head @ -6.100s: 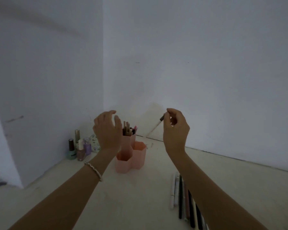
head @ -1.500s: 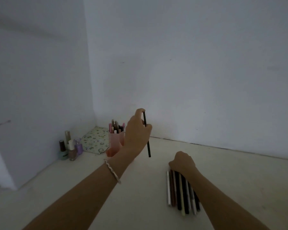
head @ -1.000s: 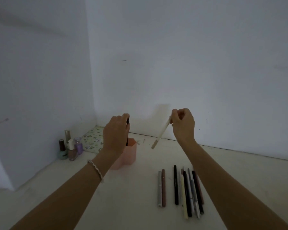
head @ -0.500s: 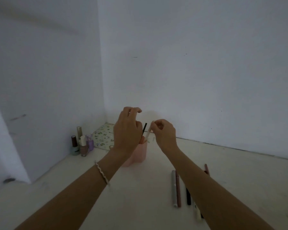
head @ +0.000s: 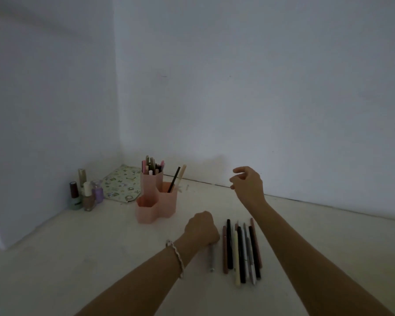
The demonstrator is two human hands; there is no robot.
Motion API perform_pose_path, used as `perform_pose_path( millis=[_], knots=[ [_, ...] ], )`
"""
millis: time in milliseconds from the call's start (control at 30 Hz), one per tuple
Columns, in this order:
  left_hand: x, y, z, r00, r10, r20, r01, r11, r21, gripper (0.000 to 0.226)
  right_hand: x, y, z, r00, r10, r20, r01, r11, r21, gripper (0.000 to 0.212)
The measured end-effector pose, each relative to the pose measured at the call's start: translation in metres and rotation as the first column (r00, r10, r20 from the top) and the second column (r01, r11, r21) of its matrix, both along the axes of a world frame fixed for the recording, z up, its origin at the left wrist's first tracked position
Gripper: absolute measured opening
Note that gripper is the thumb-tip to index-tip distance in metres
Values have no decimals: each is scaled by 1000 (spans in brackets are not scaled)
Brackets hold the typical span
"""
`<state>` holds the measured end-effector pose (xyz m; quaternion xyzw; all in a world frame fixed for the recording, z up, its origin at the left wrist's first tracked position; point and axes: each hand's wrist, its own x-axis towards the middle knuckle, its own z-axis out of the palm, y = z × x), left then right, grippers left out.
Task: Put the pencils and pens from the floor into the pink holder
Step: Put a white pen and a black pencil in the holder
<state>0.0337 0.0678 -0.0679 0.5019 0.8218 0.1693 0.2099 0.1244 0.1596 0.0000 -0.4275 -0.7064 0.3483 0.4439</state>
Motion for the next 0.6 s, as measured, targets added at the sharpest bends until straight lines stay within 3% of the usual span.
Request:
perform_pose_path(
  millis=[67, 167, 233, 333, 467, 600],
  knots=[
    [-1, 2, -1, 1000, 1, -25, 0, 1000, 28, 21, 5, 1, -4, 998, 10, 68, -9, 1000, -9, 16],
    [-12, 2, 13, 994, 80, 72, -95, 964, 248, 20, 7, 4, -15, 926, 60, 373, -49, 998, -38, 15],
    [-22, -2, 32, 975, 114, 191, -194, 855, 480, 22, 7, 3, -27, 800, 81, 595, -46, 996, -73, 23],
    [-37, -10, 63, 965, 84, 247, -242, 643, 727, 24, 7, 1, -47, 637, 35, 770, 4, 999, -49, 30],
    [-63, -22, 94, 965, 104, 239, -261, 383, 886, 29, 3, -1, -67, 576, 0, 817, 6, 1000, -4, 33],
    [-92, -34, 109, 955, 180, 235, -268, 192, 944, 29, -7, 3, -66, 702, 1, 712, 9, 1000, -11, 40]
  ],
)
